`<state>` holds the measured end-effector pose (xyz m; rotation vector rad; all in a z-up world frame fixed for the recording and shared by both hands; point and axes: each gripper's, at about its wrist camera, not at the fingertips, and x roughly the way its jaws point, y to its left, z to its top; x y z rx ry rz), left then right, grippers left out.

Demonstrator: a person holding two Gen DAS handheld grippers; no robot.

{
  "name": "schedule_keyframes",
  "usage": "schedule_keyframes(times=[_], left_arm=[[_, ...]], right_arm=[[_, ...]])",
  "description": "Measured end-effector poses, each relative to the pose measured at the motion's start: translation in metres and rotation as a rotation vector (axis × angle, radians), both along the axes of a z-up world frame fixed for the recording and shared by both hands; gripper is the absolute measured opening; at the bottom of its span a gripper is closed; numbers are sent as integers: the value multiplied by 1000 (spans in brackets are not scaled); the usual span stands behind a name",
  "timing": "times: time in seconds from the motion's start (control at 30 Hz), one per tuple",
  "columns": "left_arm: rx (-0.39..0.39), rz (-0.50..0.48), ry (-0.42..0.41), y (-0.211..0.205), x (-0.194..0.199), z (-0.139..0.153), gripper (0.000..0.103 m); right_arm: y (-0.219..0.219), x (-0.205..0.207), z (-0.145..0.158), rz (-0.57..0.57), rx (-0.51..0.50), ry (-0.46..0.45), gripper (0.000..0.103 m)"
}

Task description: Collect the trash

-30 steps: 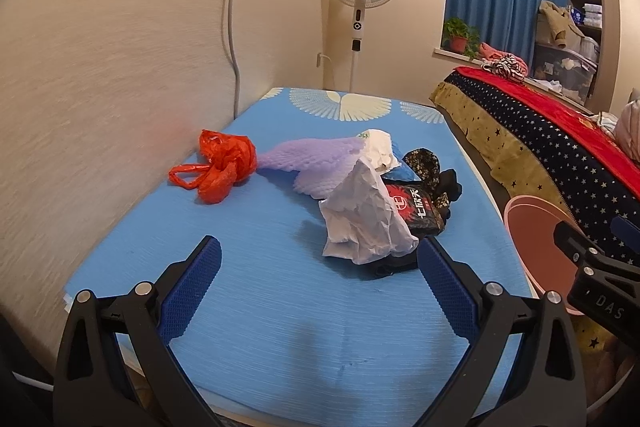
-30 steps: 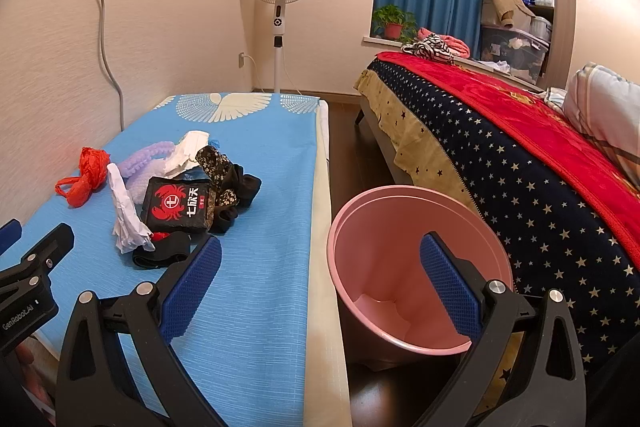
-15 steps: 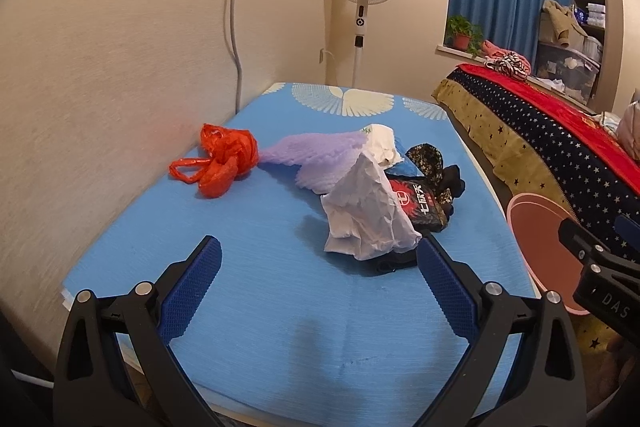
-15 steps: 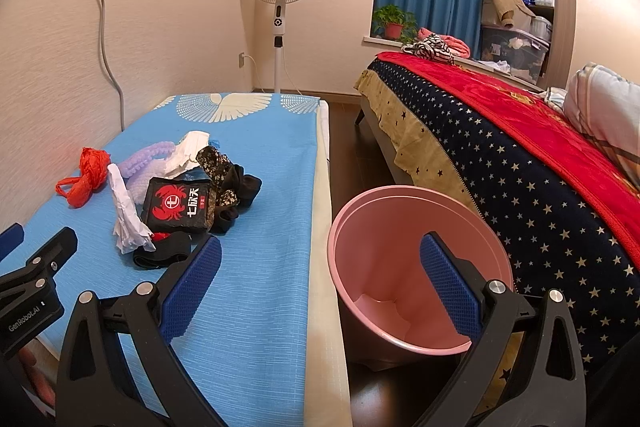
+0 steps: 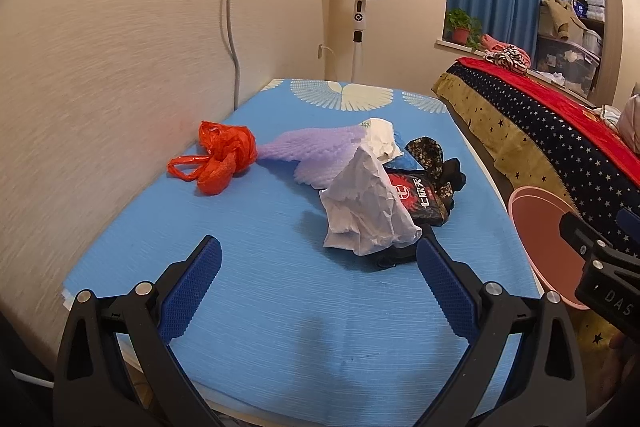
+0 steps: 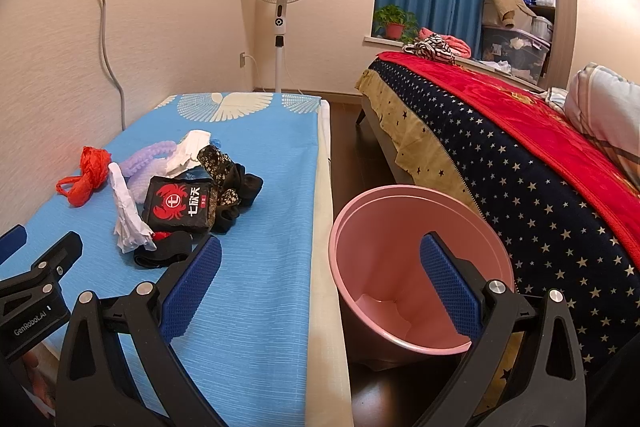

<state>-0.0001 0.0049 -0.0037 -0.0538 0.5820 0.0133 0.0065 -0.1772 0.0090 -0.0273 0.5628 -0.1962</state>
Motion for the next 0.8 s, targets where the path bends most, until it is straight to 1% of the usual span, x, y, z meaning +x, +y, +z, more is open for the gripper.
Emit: schedule_keyframes(times=[0.43,0.57,0.63,0.7,0.8], left_arm=[[2,0,-9,0,-1,1,95],[-3,-2,-5,0,-2,1,90],[-11,-15,-2,-1,-1,1,86],[-16,-29,-1,-3,2,1,79],[-35,-40,-16,-4,9,5,75]], right_arm=[[0,0,0,1,1,0,97],[1,0,0,5,11,1,97],[2,1,0,10,19,3,93],[0,3,0,12,37,3,85],[-8,5,2,4,70,-3,80]])
